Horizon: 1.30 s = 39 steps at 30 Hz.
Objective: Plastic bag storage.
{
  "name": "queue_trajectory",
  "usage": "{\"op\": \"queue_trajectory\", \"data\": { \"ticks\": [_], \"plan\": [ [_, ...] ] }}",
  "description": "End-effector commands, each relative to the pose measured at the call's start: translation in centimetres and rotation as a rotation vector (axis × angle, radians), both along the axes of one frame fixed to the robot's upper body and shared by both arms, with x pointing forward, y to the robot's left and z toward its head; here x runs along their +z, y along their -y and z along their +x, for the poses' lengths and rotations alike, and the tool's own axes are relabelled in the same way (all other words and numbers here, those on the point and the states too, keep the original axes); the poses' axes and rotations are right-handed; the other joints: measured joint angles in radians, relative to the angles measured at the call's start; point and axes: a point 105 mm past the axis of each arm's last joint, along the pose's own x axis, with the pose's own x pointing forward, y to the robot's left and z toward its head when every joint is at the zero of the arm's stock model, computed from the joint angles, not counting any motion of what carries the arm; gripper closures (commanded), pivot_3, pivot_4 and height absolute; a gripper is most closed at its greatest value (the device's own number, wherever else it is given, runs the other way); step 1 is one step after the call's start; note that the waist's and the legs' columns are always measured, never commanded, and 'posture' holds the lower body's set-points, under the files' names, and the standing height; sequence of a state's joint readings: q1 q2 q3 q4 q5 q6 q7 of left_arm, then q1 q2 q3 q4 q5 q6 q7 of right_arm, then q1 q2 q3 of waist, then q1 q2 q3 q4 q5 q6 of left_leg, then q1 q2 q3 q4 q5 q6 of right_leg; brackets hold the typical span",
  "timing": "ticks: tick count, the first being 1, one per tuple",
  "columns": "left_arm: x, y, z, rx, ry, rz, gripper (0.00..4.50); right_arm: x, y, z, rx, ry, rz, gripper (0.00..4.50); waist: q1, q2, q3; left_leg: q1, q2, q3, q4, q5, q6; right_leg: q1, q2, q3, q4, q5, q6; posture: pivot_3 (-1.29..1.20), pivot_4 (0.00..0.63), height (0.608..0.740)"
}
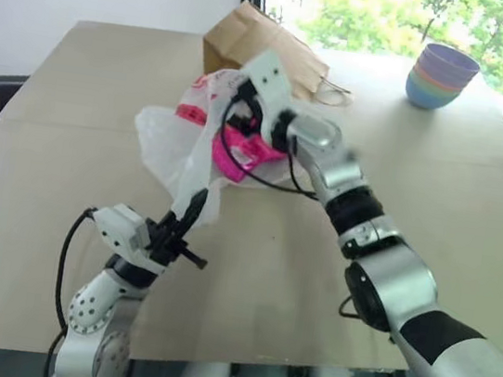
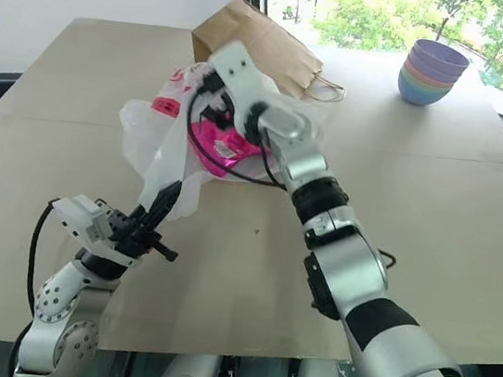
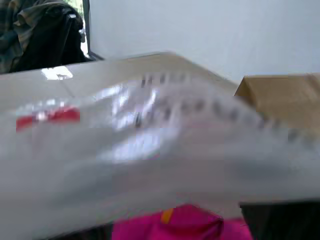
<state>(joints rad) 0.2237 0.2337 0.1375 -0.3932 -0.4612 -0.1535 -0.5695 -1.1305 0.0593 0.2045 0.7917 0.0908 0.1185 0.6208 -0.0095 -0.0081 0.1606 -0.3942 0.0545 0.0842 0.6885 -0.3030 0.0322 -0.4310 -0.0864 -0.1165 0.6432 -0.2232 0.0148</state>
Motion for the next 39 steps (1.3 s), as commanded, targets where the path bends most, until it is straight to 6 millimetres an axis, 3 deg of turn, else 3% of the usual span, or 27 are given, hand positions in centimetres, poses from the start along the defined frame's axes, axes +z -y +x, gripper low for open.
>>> {"op": "queue_trajectory", "data": {
  "ticks": [1,4,9,11,14,16,17,19,24,31,34,37,39],
  "plan": [
    [1.1,0.0,-0.2,0.007,0.048,-0.014,4.50,-0.6,1.9,-1.2,0.064,0.014,-0.039,1.18,0.000,0.000,0.000,0.000,0.000,0.000,0.000,0.000,0.000,0.000,0.000,0.000,0.000,0.000,0.000,0.00,0.150,0.740],
    [0.8,0.0,-0.1,0.007,0.039,-0.014,4.50,-1.5,4.7,-2.5,0.074,0.006,-0.069,1.18,-0.003,0.001,0.001,-0.001,0.000,0.000,0.001,0.000,0.000,-0.001,0.000,0.000,0.001,0.000,0.000,0.00,0.150,0.740],
    [0.7,-0.3,0.2,0.009,0.034,-0.012,4.50,-1.5,9.4,-7.0,0.179,0.033,-0.106,1.18,-0.004,0.001,0.001,-0.001,0.000,-0.004,0.001,0.000,0.000,-0.001,0.001,0.000,0.001,0.000,0.000,0.00,0.150,0.740],
    [0.8,-0.4,0.3,0.009,0.033,-0.010,4.50,0.0,11.5,-5.9,0.048,0.081,-0.051,1.18,-0.007,0.001,0.001,0.000,-0.001,-0.005,0.001,0.000,0.000,-0.001,0.001,0.001,0.002,0.000,0.000,0.00,0.150,0.740],
    [0.8,-0.5,0.4,0.008,0.030,-0.009,4.50,3.6,15.5,-2.6,-0.244,0.174,0.075,1.18,-0.004,0.001,0.001,0.004,-0.001,-0.003,0.001,0.000,0.000,0.000,0.002,0.003,0.004,0.000,0.000,0.00,0.150,0.740],
    [0.7,-0.4,0.5,0.002,0.027,-0.009,4.50,3.9,16.9,-1.5,-0.326,0.163,0.087,1.18,-0.003,0.001,0.001,0.004,-0.002,-0.003,0.001,0.001,-0.001,0.000,0.002,0.004,0.005,0.000,0.000,0.00,0.150,0.740],
    [0.6,-0.2,0.6,-0.004,0.024,-0.010,4.50,3.2,17.4,-0.8,-0.359,0.151,0.047,1.18,-0.001,0.001,0.001,0.005,-0.002,-0.003,0.001,0.001,-0.001,0.000,0.002,0.004,0.006,0.000,0.000,0.00,0.150,0.740],
    [0.4,0.2,0.7,-0.016,0.021,-0.008,4.50,1.6,17.7,0.3,-0.410,0.108,-0.006,1.18,-0.002,0.000,0.000,0.006,-0.002,-0.002,0.001,0.001,-0.001,0.000,0.002,0.004,0.006,0.000,-0.001,0.00,0.150,0.740],
    [0.6,0.1,0.9,-0.006,0.031,-0.001,4.50,-0.7,16.0,1.3,-0.390,-0.029,0.023,1.18,-0.006,0.000,0.000,0.008,-0.002,0.003,0.000,0.001,-0.001,0.000,0.003,0.008,0.006,0.000,-0.001,0.00,0.150,0.740],
    [0.6,-0.2,0.8,0.022,0.037,0.001,4.50,-1.1,14.7,1.4,-0.357,-0.102,0.104,1.18,-0.003,0.000,0.000,0.008,-0.001,0.003,-0.001,0.001,-0.001,0.000,0.002,0.008,0.006,0.000,-0.001,0.00,0.150,0.740],
    [0.6,-0.2,0.8,0.028,0.036,0.000,4.50,-0.3,16.3,1.9,-0.411,-0.063,0.134,1.18,-0.002,0.000,0.000,0.008,-0.001,0.003,-0.001,0.001,-0.001,0.000,0.002,0.008,0.005,0.000,-0.001,0.00,0.150,0.740],
    [0.4,-0.3,0.8,0.030,0.032,-0.002,4.50,2.5,17.9,2.1,-0.437,-0.045,0.303,1.18,-0.002,0.000,0.000,0.008,-0.001,0.003,-0.001,0.001,-0.001,0.000,0.002,0.008,0.005,0.000,-0.001,0.00,0.150,0.740],
    [0.4,-0.2,1.0,0.027,0.030,-0.004,4.50,5.0,17.3,0.7,-0.311,-0.031,0.427,1.18,-0.002,0.001,0.000,0.008,-0.001,0.004,-0.001,0.001,-0.001,0.000,0.002,0.008,0.006,0.000,-0.001,0.00,0.150,0.740]
  ]
}}
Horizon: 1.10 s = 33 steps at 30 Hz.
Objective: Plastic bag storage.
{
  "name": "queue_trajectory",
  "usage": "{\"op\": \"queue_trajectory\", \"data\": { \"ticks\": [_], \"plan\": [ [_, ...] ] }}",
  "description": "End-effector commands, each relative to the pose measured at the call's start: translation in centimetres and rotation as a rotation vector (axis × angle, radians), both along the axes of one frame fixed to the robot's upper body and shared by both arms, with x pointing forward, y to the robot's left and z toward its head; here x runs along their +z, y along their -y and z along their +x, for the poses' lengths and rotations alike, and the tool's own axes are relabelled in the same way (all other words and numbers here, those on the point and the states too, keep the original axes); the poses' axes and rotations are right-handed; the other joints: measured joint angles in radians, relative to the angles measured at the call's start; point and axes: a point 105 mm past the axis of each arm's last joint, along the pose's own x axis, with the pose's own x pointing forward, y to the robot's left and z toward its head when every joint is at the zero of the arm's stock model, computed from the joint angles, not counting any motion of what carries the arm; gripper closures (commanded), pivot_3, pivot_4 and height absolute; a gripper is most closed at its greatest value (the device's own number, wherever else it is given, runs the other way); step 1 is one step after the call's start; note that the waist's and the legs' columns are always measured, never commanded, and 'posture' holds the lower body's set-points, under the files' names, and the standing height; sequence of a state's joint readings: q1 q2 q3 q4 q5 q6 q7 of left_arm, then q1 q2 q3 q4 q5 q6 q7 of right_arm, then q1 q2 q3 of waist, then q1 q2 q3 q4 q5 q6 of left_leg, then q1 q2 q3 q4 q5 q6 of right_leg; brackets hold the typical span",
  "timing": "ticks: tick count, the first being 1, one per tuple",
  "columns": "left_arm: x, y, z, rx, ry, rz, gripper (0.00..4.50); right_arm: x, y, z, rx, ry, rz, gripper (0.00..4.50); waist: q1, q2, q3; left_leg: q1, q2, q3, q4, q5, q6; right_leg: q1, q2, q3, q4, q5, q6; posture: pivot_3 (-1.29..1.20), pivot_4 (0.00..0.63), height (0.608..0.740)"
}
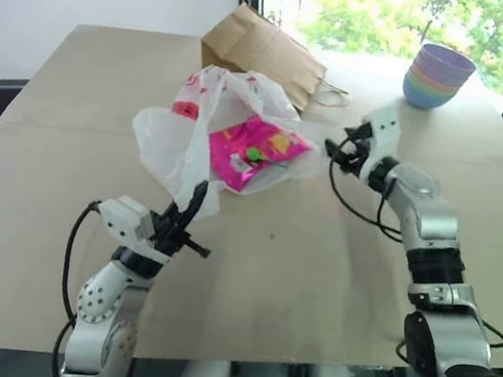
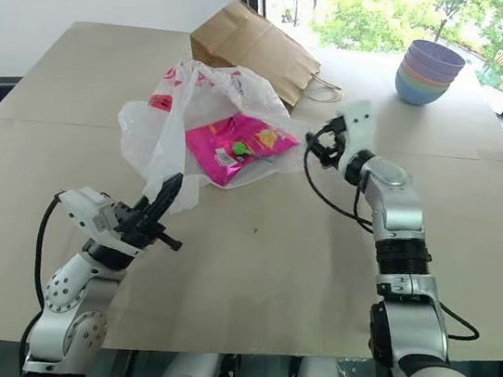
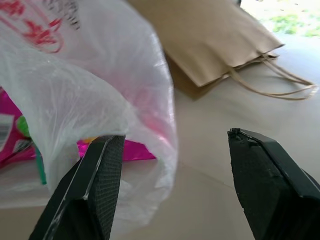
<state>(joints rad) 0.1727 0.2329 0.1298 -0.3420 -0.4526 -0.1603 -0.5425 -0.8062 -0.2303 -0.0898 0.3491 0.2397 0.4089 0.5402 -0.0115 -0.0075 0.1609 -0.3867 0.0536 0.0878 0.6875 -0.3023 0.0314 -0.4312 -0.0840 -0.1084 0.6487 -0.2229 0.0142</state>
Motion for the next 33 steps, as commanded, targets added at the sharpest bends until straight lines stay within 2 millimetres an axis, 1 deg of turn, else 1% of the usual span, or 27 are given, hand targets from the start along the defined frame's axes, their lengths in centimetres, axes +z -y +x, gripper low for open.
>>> {"op": "queue_trajectory", "data": {
  "ticks": [1,2,4,8,9,11,13,15,22,23,24,25,26,27,28,29,30,31,33],
  "plan": [
    [0.5,0.0,-0.1,0.003,0.030,0.005,4.50,6.4,-0.6,-2.4,0.157,0.175,0.183,1.18,0.000,0.000,0.000,0.000,0.000,0.000,0.000,0.000,0.000,0.000,0.000,0.000,0.000,0.000,0.000,0.00,0.150,0.740],
    [0.5,0.1,0.0,0.000,0.030,0.005,4.50,6.2,-1.0,-3.0,0.203,0.180,0.163,1.18,-0.002,0.000,0.000,0.000,0.000,0.000,0.000,0.000,0.000,0.000,0.000,0.000,0.000,0.000,0.000,0.00,0.150,0.740],
    [0.5,0.2,0.1,-0.006,0.032,0.004,4.50,4.8,-1.8,-3.9,0.264,0.152,0.104,1.18,-0.004,0.000,0.000,0.001,0.000,0.000,-0.001,0.000,0.000,0.000,0.001,0.000,0.000,0.000,0.000,0.00,0.150,0.740],
    [0.6,0.2,0.1,-0.008,0.036,0.006,4.50,3.0,-2.4,-4.3,0.289,0.101,0.058,1.18,-0.002,0.000,-0.001,0.002,0.000,0.000,-0.001,0.000,0.000,0.001,0.000,0.001,0.000,0.000,0.000,0.00,0.150,0.740],
    [0.6,0.2,0.1,-0.006,0.036,0.008,4.50,2.4,-2.6,-4.2,0.283,0.090,0.024,1.18,-0.001,0.000,0.000,0.002,0.000,0.000,-0.001,0.000,0.000,0.001,0.000,0.001,0.001,0.000,0.000,0.00,0.150,0.740],
    [0.6,0.2,0.0,-0.005,0.036,0.008,4.50,1.3,-2.7,-3.7,0.252,0.059,-0.030,1.18,-0.001,0.000,0.000,0.002,0.000,0.000,0.000,0.000,0.000,0.000,0.000,0.002,0.001,0.000,0.000,0.00,0.150,0.740],
    [0.6,0.3,-0.1,-0.002,0.036,0.008,4.50,0.6,-2.4,-2.3,0.166,0.039,-0.064,1.18,-0.001,0.000,0.000,0.002,0.000,0.000,0.000,0.000,0.000,0.000,0.000,0.002,0.002,0.000,0.000,0.00,0.150,0.740],
    [0.6,0.3,-0.2,0.001,0.038,0.009,4.50,0.6,-2.5,-1.6,0.131,0.039,-0.073,1.18,-0.002,0.000,0.000,0.002,0.000,0.001,0.000,0.000,0.000,0.001,0.000,0.002,0.002,0.000,0.000,0.00,0.150,0.740],
    [0.6,0.3,-0.3,0.011,0.041,0.007,4.50,0.5,-2.8,-0.6,0.098,0.031,-0.068,1.18,-0.002,0.000,0.000,0.003,0.000,0.002,0.000,0.000,0.000,0.000,0.001,0.003,0.002,0.000,0.000,0.00,0.150,0.740],
    [0.6,0.2,-0.2,0.016,0.041,0.005,4.50,0.7,-2.8,-0.6,0.101,0.035,-0.055,1.75,-0.002,0.000,0.000,0.003,0.000,0.002,0.000,0.000,0.000,0.000,0.000,0.003,0.002,0.000,0.000,0.00,0.150,0.740],
    [0.6,0.2,-0.2,0.019,0.041,0.001,4.50,0.8,-2.8,-0.6,0.105,0.037,-0.047,2.04,-0.002,0.000,0.000,0.003,0.000,0.002,0.000,0.000,0.000,0.000,0.000,0.003,0.002,0.000,0.000,0.00,0.150,0.740],
    [0.5,0.1,-0.1,0.022,0.040,-0.001,4.50,0.8,-2.8,-0.6,0.108,0.039,-0.043,2.67,-0.002,0.000,0.000,0.003,0.000,0.002,0.000,0.000,0.000,0.000,0.000,0.003,0.002,0.000,0.000,0.00,0.150,0.740],
    [0.5,0.1,-0.1,0.022,0.041,-0.002,4.50,0.9,-2.8,-0.7,0.112,0.040,-0.044,3.11,-0.002,0.000,0.000,0.003,0.000,0.002,0.000,0.000,0.000,0.000,0.000,0.003,0.002,0.000,0.000,0.00,0.150,0.740],
    [0.5,0.1,-0.1,0.025,0.041,0.002,4.50,0.9,-2.8,-0.7,0.116,0.043,-0.042,3.41,-0.002,0.000,0.000,0.003,0.000,0.002,0.000,0.000,0.000,0.000,0.000,0.003,0.002,0.000,0.000,0.00,0.150,0.740],
    [0.4,0.0,0.0,0.033,0.039,0.011,4.50,1.1,-2.8,-0.8,0.121,0.046,-0.039,4.10,-0.002,0.000,0.000,0.003,0.000,0.002,0.000,0.000,0.000,0.000,0.000,0.003,0.002,0.000,0.000,0.00,0.150,0.740],
    [0.4,-0.1,0.1,0.038,0.037,0.017,4.50,1.2,-2.8,-0.8,0.123,0.048,-0.036,4.45,-0.002,0.000,0.000,0.003,0.000,0.002,0.000,0.000,0.000,0.000,0.000,0.003,0.002,0.000,0.000,0.00,0.150,0.740],
    [0.2,-0.4,0.4,0.063,0.029,0.031,4.50,1.7,-2.8,-1.0,0.134,0.055,-0.012,4.45,-0.002,0.000,0.000,0.003,0.000,0.002,0.000,0.000,0.000,0.000,0.000,0.003,0.002,0.000,0.000,0.00,0.150,0.740],
    [0.3,-1.0,0.8,0.093,0.027,0.031,4.50,3.0,-2.9,-1.3,0.155,0.070,0.033,4.45,-0.002,0.000,0.000,0.003,0.000,0.002,0.000,0.000,0.000,0.000,0.000,0.003,0.002,0.000,0.000,0.00,0.150,0.740],
    [1.8,-2.1,2.1,0.155,0.046,0.024,4.50,6.2,-2.9,-2.1,0.218,0.128,0.121,4.45,0.000,0.000,0.000,0.002,0.000,0.001,0.000,0.000,0.000,0.000,0.000,0.002,0.002,0.000,0.000,0.00,0.150,0.740]
  ]
}}
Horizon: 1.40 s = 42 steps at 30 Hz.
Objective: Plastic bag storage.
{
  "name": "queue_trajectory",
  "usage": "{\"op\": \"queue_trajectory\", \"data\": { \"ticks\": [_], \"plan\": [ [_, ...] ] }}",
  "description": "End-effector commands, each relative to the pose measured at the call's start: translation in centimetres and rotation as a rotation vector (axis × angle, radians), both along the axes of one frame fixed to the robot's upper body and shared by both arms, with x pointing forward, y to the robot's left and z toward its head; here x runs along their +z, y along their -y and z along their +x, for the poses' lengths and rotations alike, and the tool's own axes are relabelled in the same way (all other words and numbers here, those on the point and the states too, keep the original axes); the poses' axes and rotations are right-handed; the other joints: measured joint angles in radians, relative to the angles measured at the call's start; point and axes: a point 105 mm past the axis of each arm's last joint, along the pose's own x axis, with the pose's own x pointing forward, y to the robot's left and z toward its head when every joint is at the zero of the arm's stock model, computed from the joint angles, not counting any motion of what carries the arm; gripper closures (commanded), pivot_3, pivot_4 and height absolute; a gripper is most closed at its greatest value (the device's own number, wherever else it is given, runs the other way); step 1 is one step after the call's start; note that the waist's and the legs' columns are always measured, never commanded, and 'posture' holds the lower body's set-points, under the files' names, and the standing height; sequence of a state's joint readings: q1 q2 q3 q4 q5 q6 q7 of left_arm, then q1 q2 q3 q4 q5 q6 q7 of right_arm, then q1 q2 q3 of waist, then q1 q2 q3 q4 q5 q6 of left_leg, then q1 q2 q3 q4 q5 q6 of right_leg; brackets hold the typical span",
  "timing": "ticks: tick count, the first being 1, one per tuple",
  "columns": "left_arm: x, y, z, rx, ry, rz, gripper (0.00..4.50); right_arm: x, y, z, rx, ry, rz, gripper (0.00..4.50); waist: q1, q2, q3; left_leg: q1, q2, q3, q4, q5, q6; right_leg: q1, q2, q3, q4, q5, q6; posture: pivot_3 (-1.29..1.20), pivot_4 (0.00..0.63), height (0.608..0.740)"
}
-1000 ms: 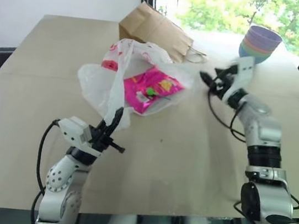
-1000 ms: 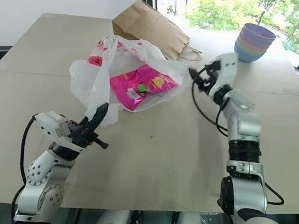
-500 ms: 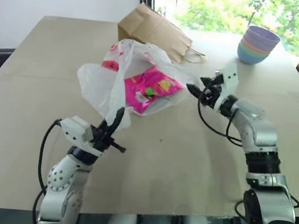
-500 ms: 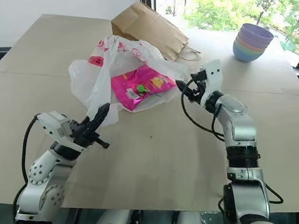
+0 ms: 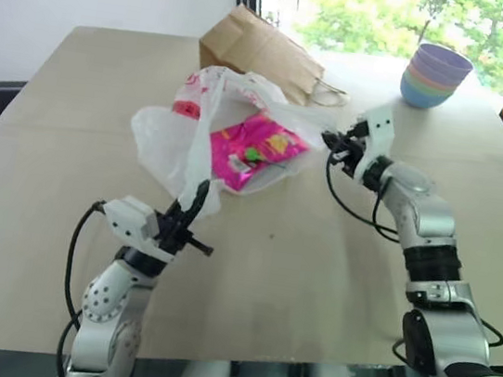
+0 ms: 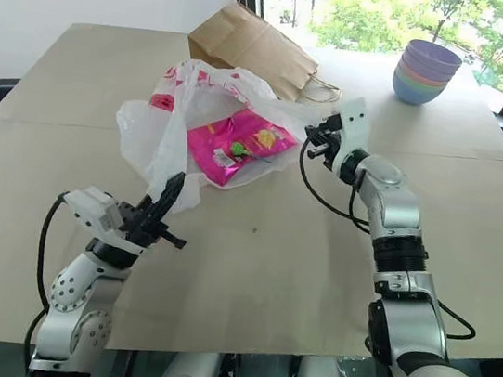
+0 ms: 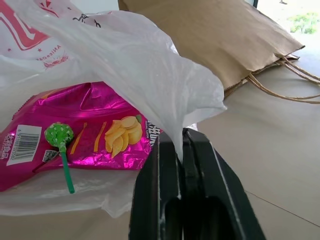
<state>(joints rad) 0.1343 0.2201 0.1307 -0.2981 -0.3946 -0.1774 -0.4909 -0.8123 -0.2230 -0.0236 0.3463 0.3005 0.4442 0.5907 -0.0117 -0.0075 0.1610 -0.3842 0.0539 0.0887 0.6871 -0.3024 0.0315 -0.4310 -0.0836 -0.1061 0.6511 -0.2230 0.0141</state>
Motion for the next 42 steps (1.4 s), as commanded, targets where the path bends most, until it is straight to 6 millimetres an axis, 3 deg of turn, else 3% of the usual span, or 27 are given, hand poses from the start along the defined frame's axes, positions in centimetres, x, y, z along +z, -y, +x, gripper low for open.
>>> {"op": "queue_trajectory", "data": {
  "ticks": [1,4,8,9,10,14,18,20,22,25,28,29,32,33,36,39,40,42],
  "plan": [
    [3.1,-2.4,1.9,0.118,0.057,-0.016,4.50,8.2,-0.2,-1.6,0.103,0.187,0.163,4.45,0.000,0.000,0.001,0.000,0.000,0.000,0.000,0.000,0.000,0.000,0.000,0.000,0.000,0.000,0.000,0.00,0.150,0.740],
    [8.7,-4.4,4.4,0.183,0.127,-0.063,4.50,13.2,1.5,-1.3,0.079,0.256,0.307,4.45,0.001,0.000,0.002,-0.002,0.000,-0.002,0.001,0.000,0.000,-0.001,0.000,-0.001,0.003,0.000,0.000,0.00,0.150,0.740],
    [20.3,-6.7,7.7,0.217,0.318,-0.025,4.50,21.3,5.8,-0.7,-0.031,0.397,0.533,4.45,0.010,-0.008,0.010,0.001,-0.001,-0.003,0.003,0.000,-0.001,0.002,0.000,-0.002,0.003,0.000,0.000,0.00,0.150,0.740],
    [23.3,-7.4,8.5,0.216,0.361,-0.051,4.50,23.0,7.1,-0.4,-0.078,0.428,0.586,4.45,0.009,-0.010,0.011,-0.005,-0.003,-0.003,0.005,0.001,-0.001,-0.001,-0.001,-0.006,0.004,0.000,0.000,0.00,0.150,0.740],
    [25.1,-7.8,9.1,0.211,0.383,-0.075,4.50,24.0,7.8,-0.2,-0.108,0.444,0.617,4.45,0.010,-0.011,0.012,-0.012,-0.003,-0.004,0.005,0.002,-0.002,-0.006,0.000,-0.008,0.004,0.002,-0.002,0.00,0.150,0.740],
    [30.1,-8.1,11.6,0.256,0.448,0.022,4.50,26.3,9.9,0.2,-0.226,0.555,0.607,4.45,-0.002,-0.010,0.010,-0.012,-0.007,0.000,-0.002,0.001,-0.001,-0.007,-0.003,-0.006,0.001,0.000,0.002,0.00,0.150,0.740],
    [31.8,-7.0,11.6,0.233,0.539,0.075,4.50,26.7,10.4,-0.6,-0.176,0.607,0.610,4.45,-0.012,-0.008,0.013,-0.015,-0.007,0.001,-0.005,0.002,-0.002,-0.009,-0.003,-0.008,-0.004,-0.001,0.002,0.00,0.150,0.740],
    [30.5,-6.4,11.6,0.198,0.556,0.116,4.50,25.4,10.4,-1.0,-0.140,0.600,0.576,4.45,-0.023,-0.008,0.013,-0.016,-0.007,0.001,-0.005,0.002,-0.002,-0.010,-0.003,-0.009,-0.005,-0.001,0.002,0.00,0.150,0.740],
    [27.9,-5.8,11.6,0.150,0.535,0.155,4.50,23.1,10.4,-1.4,-0.108,0.560,0.514,4.45,-0.029,-0.007,0.013,-0.017,-0.007,0.001,-0.005,0.002,-0.002,-0.011,-0.003,-0.009,-0.005,-0.001,0.002,0.00,0.150,0.740],
    [22.0,-4.3,10.1,0.070,0.460,0.249,4.50,18.3,10.0,-3.5,-0.013,0.455,0.392,4.45,-0.031,-0.005,0.012,-0.015,-0.007,0.001,-0.006,0.002,-0.002,-0.009,-0.004,-0.009,-0.006,-0.001,0.002,0.00,0.150,0.740],
    [15.8,-2.8,6.7,-0.018,0.317,0.242,4.50,12.3,9.7,-6.5,0.079,0.255,0.269,4.45,-0.030,-0.004,0.013,-0.018,-0.005,-0.001,-0.004,0.002,-0.002,-0.012,-0.004,-0.007,-0.001,-0.001,0.002,0.00,0.150,0.740],
    [13.2,-2.4,5.5,-0.029,0.246,0.267,4.24,10.1,9.6,-7.4,0.100,0.174,0.248,4.49,-0.028,-0.004,0.014,-0.018,-0.005,-0.001,-0.004,0.001,-0.002,-0.013,-0.005,-0.007,0.000,-0.001,0.002,0.00,0.150,0.740],
    [5.3,-1.5,1.9,-0.043,0.013,0.323,3.29,3.3,9.9,-9.7,0.103,-0.037,0.104,3.68,-0.021,-0.004,0.014,-0.018,-0.002,-0.001,-0.001,0.001,-0.002,-0.014,-0.004,-0.005,0.002,-0.001,0.002,0.00,0.150,0.740],
    [3.4,-1.2,0.8,-0.052,-0.049,0.317,2.75,1.3,10.0,-10.5,0.114,-0.092,0.043,3.21,-0.016,-0.004,0.014,-0.015,-0.001,0.000,0.001,0.001,-0.002,-0.013,-0.005,-0.003,0.001,-0.001,0.002,0.00,0.150,0.740],
    [-0.5,-0.8,-1.9,-0.011,-0.181,0.243,1.38,-3.6,10.5,-12.7,0.144,-0.213,-0.111,1.76,0.000,-0.003,0.014,0.006,0.000,0.001,0.001,-0.002,0.002,0.008,-0.004,-0.001,-0.002,-0.004,0.006,0.00,0.150,0.740],
    [-3.2,-0.7,-3.6,0.027,-0.255,0.261,0.01,-6.1,11.4,-13.4,0.125,-0.247,-0.147,0.27,0.007,-0.004,0.014,0.007,0.001,-0.003,0.002,-0.002,0.004,0.010,-0.004,-0.003,-0.004,-0.002,0.002,0.00,0.150,0.740],
    [-4.1,-0.9,-4.0,0.050,-0.282,0.259,0.00,-6.7,11.9,-13.3,0.109,-0.228,-0.167,0.05,0.007,-0.003,0.014,0.007,0.001,-0.003,0.003,0.000,0.002,0.010,-0.003,-0.003,-0.004,0.001,0.000,0.00,0.150,0.740],
    [-5.4,-1.5,-4.6,0.088,-0.325,0.281,0.00,-7.8,12.5,-14.1,0.134,-0.234,-0.173,0.05,0.008,-0.004,0.012,0.007,0.001,-0.005,0.003,0.003,0.005,0.010,-0.003,-0.002,-0.004,0.002,-0.001,0.00,0.150,0.740]
  ]
}}
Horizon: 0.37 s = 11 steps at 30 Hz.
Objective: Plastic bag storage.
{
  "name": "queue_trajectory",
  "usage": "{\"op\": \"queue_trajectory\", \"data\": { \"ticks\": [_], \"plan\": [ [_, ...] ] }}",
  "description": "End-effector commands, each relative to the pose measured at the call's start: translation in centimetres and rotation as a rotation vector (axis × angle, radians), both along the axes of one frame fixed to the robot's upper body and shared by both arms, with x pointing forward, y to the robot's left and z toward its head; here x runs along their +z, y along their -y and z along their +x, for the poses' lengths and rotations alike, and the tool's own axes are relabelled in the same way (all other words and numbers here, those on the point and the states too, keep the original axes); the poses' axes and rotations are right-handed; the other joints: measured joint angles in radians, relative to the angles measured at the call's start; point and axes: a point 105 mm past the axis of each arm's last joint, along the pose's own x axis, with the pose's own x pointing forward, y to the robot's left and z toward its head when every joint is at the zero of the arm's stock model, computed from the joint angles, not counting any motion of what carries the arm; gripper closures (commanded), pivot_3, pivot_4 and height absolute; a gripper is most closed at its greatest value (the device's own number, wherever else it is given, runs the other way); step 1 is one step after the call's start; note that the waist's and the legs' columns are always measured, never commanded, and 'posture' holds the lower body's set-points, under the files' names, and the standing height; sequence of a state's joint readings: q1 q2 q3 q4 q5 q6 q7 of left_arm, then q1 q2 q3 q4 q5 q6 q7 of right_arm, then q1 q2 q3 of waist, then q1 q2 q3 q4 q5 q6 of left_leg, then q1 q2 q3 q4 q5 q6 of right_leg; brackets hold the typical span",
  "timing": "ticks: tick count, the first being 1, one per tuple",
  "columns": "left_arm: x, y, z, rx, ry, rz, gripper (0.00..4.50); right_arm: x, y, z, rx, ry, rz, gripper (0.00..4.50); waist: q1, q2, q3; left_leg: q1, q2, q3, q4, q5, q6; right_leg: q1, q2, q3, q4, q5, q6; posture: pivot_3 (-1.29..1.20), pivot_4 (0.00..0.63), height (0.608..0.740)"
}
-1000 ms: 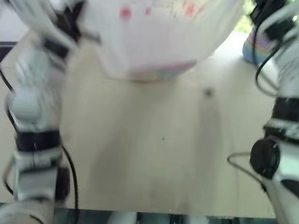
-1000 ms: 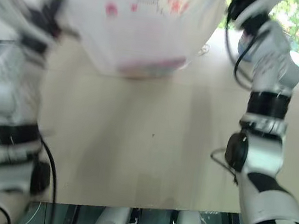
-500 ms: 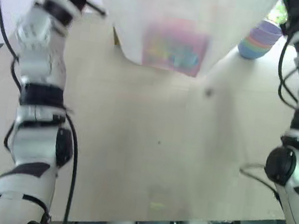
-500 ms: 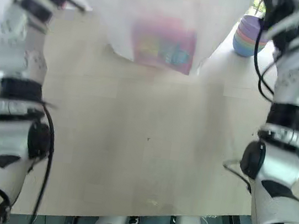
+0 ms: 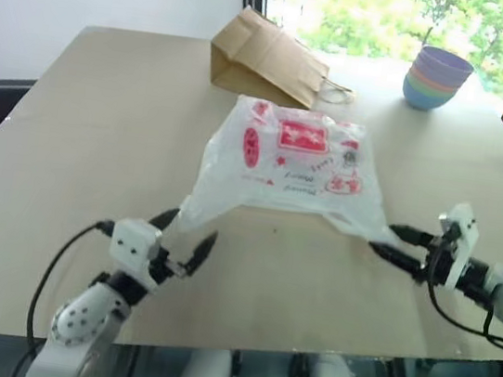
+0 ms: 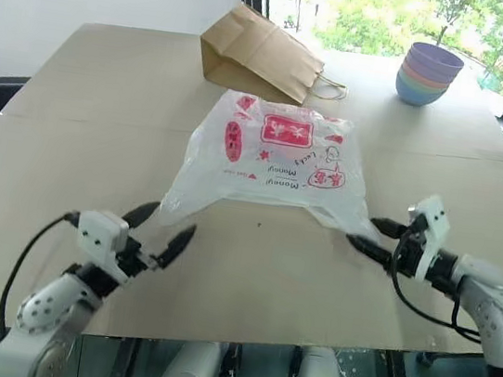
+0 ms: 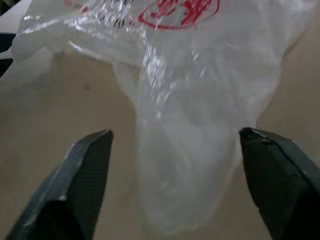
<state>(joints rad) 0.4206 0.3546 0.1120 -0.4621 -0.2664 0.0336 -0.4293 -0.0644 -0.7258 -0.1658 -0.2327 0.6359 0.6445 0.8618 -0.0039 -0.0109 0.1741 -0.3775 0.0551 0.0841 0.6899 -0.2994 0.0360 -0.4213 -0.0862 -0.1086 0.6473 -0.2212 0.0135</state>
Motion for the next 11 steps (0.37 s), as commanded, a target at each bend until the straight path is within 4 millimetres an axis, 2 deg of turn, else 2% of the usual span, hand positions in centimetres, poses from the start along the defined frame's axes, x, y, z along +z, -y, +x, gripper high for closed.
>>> {"op": "queue_trajectory", "data": {
  "ticks": [1,6,11],
  "plan": [
    [-0.1,-0.4,-0.7,0.038,0.023,0.048,0.00,-0.1,0.9,-0.8,0.049,0.072,-0.015,0.05,0.000,-0.001,-0.001,0.000,0.000,-0.001,0.000,0.000,0.000,0.000,0.000,0.000,0.001,0.000,0.000,0.00,0.150,0.740],
    [-1.2,-0.4,-2.0,0.031,-0.010,0.036,0.00,-2.3,2.4,-2.4,0.063,0.121,-0.042,0.05,0.007,-0.001,-0.002,-0.003,0.000,-0.002,0.000,0.000,0.001,-0.002,0.005,0.001,-0.001,0.002,0.003,0.00,0.150,0.740],
    [-1.2,0.4,-2.2,-0.013,-0.018,0.026,0.00,-3.0,2.7,-2.3,0.025,0.241,-0.024,0.05,0.008,-0.001,-0.002,-0.004,0.000,0.001,-0.001,-0.001,0.002,-0.002,0.006,0.002,-0.005,0.002,0.003,0.00,0.150,0.740]
  ]
}}
